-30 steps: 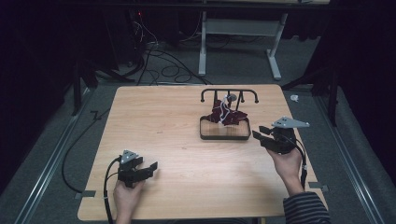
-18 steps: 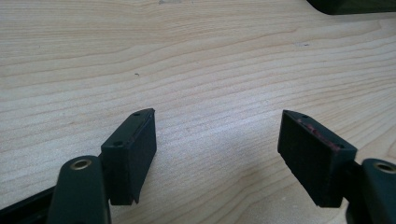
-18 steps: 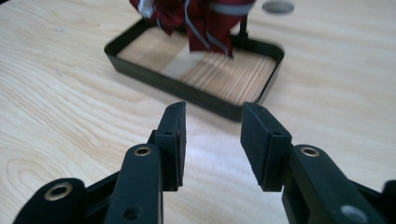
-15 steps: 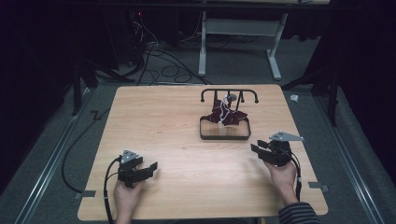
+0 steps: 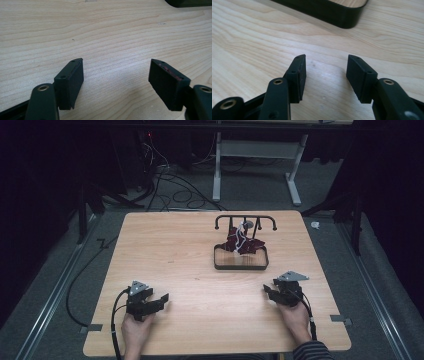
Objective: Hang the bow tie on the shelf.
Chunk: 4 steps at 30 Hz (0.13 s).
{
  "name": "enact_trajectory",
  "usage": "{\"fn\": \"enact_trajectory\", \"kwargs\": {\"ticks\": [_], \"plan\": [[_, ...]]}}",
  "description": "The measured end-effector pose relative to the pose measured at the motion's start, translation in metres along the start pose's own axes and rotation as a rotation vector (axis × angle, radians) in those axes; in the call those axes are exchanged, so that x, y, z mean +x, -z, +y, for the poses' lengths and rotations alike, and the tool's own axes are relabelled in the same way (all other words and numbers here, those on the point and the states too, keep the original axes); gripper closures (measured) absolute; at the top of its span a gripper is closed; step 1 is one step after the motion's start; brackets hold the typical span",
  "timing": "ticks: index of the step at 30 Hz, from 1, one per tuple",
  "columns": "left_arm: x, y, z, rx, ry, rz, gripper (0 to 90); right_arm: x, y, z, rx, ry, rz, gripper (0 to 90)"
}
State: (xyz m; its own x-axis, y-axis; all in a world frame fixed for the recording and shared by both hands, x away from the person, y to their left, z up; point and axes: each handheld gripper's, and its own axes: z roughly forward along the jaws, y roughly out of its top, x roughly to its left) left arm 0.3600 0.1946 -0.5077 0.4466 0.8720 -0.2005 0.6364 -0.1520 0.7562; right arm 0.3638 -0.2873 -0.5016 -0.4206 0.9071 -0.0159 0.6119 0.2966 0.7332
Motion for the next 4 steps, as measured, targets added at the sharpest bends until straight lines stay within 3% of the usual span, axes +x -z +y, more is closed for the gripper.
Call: {"fn": "enact_trajectory", "kwargs": {"ticks": [4], "plan": [[0.0001,0.0000,0.0000,-0.001,0.001,-0.001,28.7,-0.0001,-0.0002,0.0001,0.000,0.006,0.010,50.5]]}}
